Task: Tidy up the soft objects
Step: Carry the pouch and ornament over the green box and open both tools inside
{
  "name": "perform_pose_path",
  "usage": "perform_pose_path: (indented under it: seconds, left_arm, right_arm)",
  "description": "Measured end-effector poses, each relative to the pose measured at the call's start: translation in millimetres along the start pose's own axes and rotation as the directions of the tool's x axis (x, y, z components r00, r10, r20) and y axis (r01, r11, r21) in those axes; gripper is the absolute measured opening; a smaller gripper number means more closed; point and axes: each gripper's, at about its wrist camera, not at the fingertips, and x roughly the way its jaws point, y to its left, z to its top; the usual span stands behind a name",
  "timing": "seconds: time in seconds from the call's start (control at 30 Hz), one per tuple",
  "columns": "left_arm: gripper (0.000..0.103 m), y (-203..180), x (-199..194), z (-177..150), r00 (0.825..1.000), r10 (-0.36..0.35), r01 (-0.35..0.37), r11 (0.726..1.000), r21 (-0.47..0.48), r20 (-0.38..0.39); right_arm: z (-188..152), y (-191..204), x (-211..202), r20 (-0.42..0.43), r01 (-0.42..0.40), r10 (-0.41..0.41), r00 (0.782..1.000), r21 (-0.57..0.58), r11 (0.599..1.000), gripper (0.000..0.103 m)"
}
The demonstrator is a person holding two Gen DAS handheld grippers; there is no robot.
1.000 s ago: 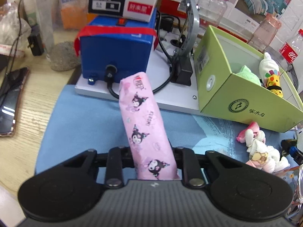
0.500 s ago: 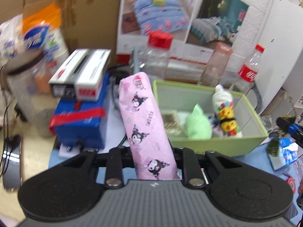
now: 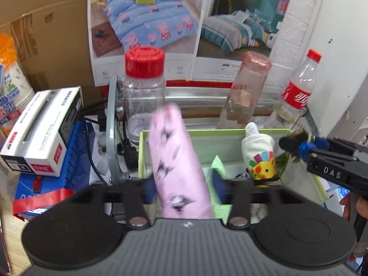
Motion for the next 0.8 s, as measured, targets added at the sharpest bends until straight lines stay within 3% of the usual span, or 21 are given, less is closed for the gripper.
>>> perform_pose_path:
  seconds: [0.1, 0.3, 0.8]
  left_arm:
    - [0.065, 1.4, 6.5, -2.1, 1.000, 0.009, -0.009, 1.000, -0.002, 0.007]
    - [0.065, 3.9, 6.4, -6.9, 1.000, 0.025, -0.025, 1.000, -0.005, 0.002]
    - [0.065, 13.8, -44.0, -74.7, 0.998, 0.057, -0.057, 0.998, 0.002, -0.020]
  right_arm:
    - [-8.6, -11.1, 14.0, -0.092, 0.038, -0.032, 0.995, 0.066, 0.997, 0.034]
    - [-7.3, -18.0, -2.7, -0.013, 0.049, -0.048, 0.999, 0.103, 0.993, 0.043]
    - [-40.7, 10.3, -58.6, -0.069, 0.050, -0.048, 0.996, 0.028, 0.998, 0.056]
